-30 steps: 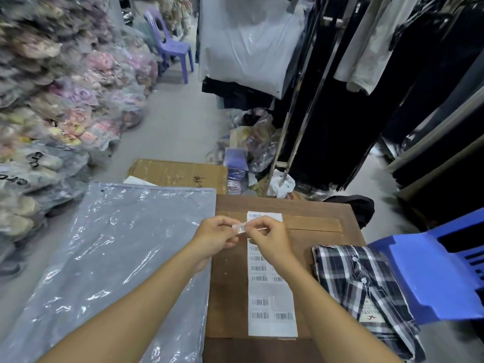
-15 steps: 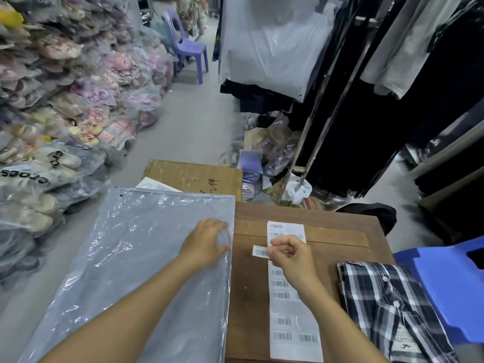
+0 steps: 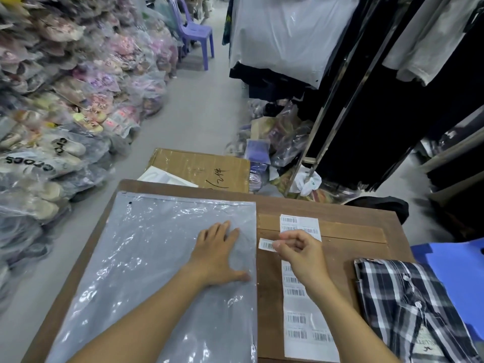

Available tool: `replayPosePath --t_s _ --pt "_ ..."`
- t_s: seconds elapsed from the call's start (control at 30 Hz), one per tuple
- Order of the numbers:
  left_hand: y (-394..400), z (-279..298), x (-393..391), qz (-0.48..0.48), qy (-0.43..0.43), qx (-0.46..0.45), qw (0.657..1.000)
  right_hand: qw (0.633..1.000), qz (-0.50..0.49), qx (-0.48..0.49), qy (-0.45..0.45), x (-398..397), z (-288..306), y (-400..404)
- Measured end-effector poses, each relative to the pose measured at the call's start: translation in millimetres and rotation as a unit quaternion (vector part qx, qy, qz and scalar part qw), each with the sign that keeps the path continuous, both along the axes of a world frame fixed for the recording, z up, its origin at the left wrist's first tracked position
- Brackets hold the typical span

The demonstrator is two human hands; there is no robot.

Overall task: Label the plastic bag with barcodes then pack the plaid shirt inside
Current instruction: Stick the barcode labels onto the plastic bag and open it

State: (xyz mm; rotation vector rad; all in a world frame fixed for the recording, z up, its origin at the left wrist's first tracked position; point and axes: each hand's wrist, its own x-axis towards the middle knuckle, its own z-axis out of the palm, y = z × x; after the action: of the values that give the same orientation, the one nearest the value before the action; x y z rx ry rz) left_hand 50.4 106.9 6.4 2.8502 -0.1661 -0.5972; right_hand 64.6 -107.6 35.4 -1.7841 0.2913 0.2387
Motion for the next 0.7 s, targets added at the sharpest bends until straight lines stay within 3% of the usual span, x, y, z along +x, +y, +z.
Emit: replayPosePath --t_s 0.3,0.4,0.5,0.57,0.63,0.7 --pt "-55 1 -50 -0.001 -0.043 -0.009 0.999 1.0 0.015 -0.015 0.011 6 -15 20" --pt "-50 0 -48 0.075 -0.049 -0.121 0.989 1.0 0.01 0.004 0.025 3 -18 19" --pt "-40 4 -29 0.236 -0.07 -0.318 0.916 0.999 0.01 0.015 0.036 2 -20 15" --pt "-32 10 -11 0.323 -0.043 -0.391 0.861 0.999 0.013 0.013 0.038 3 -21 13" --pt "-26 15 2 0.331 0.014 -0.442 0.834 0.999 0.014 0.024 0.04 6 -21 13" --pt "-22 16 10 0.304 0.042 -0.456 0.835 0.998 0.02 0.035 0.04 8 -20 14"
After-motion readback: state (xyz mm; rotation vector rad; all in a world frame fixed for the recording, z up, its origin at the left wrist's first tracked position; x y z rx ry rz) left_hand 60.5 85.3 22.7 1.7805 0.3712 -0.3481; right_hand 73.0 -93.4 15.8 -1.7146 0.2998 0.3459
